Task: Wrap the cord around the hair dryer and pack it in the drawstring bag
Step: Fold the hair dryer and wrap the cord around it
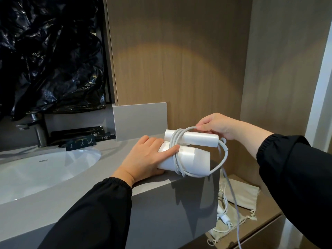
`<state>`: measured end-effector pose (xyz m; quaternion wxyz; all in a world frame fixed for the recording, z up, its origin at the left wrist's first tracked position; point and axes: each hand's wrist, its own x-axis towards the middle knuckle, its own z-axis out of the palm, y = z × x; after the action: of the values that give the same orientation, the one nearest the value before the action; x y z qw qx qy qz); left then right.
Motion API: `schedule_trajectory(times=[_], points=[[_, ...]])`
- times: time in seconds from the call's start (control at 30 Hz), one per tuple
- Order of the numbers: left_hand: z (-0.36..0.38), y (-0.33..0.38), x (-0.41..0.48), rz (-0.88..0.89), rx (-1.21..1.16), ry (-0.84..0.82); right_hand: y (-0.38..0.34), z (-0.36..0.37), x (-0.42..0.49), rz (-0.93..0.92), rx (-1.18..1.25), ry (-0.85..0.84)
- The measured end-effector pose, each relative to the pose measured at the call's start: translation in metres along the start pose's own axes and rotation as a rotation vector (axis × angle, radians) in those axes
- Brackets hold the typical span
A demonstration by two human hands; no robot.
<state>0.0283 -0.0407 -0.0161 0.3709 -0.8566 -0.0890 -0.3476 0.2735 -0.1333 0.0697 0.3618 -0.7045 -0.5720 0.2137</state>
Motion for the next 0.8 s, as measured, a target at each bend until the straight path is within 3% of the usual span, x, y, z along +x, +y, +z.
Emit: schedule_trajectory(times=[0.47, 0.63, 0.8], points=[[0.001, 0.002, -0.001, -0.023, -0.053, 0.013, 0.009, -0.007, -0.002, -0.010, -0.119, -0.040], [-0.003, 0.003, 0.001, -0.156, -0.146, 0.041, 0.015, -0.005, -0.007, 0.047, 0.415, -0.208], [-0.002, -0.002, -0.002, -0.299, -0.266, 0.009, 0.017, 0.009, -0.007, 0.065, 0.523, -0.274]])
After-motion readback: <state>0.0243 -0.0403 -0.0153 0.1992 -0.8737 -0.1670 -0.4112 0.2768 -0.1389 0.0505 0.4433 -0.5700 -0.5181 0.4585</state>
